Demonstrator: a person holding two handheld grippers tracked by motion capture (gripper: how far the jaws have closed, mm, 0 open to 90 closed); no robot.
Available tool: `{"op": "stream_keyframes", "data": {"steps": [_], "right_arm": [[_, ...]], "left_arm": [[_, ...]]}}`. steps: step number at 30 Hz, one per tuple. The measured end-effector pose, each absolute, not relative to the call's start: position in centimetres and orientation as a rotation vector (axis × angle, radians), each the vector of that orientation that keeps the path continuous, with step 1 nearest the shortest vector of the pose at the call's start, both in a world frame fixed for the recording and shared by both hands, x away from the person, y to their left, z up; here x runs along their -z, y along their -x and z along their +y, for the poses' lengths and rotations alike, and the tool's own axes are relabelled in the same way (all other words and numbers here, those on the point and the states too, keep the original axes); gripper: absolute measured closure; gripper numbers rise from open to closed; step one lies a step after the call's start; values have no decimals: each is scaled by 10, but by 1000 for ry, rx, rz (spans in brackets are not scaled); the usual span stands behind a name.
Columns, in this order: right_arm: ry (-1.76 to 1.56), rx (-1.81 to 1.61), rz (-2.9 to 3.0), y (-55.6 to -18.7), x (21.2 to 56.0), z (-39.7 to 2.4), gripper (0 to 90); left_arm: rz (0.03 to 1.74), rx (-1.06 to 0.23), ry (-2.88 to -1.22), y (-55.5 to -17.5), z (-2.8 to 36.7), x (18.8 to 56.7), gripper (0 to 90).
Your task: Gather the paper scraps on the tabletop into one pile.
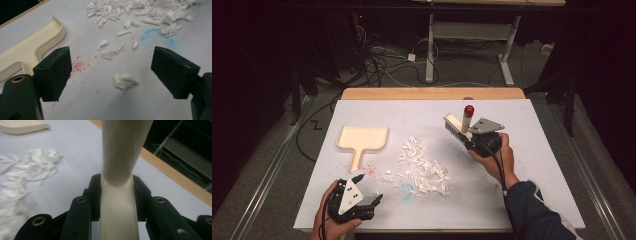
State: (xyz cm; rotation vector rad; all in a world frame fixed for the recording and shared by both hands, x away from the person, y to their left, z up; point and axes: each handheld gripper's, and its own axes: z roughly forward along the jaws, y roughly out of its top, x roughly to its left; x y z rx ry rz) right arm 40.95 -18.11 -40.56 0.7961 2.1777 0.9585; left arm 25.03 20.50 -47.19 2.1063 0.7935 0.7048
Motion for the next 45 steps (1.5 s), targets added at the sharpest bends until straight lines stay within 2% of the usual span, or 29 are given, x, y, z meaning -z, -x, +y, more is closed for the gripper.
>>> {"op": "stream_keyframes", "data": {"steps": [6,18,27,45], "right_arm": [[-731,-872,2196,-450,409,-155,683],[-562,-809,2314,-484,430,-85,683],[-296,-901,2452,-462,439,-57,681],[31,-1181,2607,-408,429,-101,682]], "left_arm": [[785,-703,-2137,-251,205,477,164],[796,-707,-2194,-255,208,485,164],[802,-708,-2191,-252,209,484,164],[787,-719,-2162,-249,207,480,164]]}}
